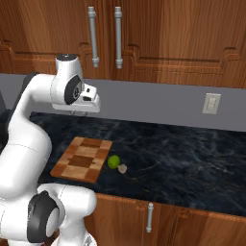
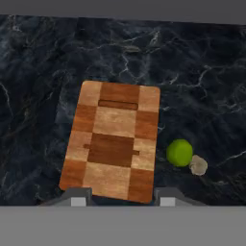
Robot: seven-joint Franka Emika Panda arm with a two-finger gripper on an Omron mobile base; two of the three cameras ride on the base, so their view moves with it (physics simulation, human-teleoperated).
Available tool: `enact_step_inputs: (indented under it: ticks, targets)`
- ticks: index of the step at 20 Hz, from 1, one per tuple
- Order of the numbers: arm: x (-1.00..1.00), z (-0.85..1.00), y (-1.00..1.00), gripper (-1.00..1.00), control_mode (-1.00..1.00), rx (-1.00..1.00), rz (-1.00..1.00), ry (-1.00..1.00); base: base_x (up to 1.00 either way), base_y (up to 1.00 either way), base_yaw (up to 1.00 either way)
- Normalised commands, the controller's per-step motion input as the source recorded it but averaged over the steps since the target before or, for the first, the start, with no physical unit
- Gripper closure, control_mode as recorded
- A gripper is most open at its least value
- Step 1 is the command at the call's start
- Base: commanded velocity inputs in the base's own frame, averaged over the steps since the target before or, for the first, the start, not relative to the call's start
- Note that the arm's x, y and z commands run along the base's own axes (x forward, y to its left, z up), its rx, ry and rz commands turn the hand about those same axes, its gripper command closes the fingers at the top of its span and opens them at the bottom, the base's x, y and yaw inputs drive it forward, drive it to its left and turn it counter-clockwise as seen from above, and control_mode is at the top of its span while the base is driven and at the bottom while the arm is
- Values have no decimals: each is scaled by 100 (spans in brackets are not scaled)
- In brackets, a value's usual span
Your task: Open the cabinet. Place the bowl and condiment on the counter. Then place the lime and garlic on the cutting board.
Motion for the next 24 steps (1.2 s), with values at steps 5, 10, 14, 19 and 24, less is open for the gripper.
enact_step_inputs:
  ticks: [5, 10, 14, 19, 24]
  targets:
    - [-49, 13, -11, -100, -100, -5, 0, -32, 0, 0, 0]
    - [-30, 50, -16, -100, -100, -7, -3, -54, 0, 0, 0]
    - [-6, 59, -47, -100, -100, 0, -10, -41, 0, 0, 0]
    - [0, 54, -53, -100, -100, 4, -12, -20, 0, 0, 0]
    - [-6, 20, -29, -100, -100, 9, -6, -4, 0, 0, 0]
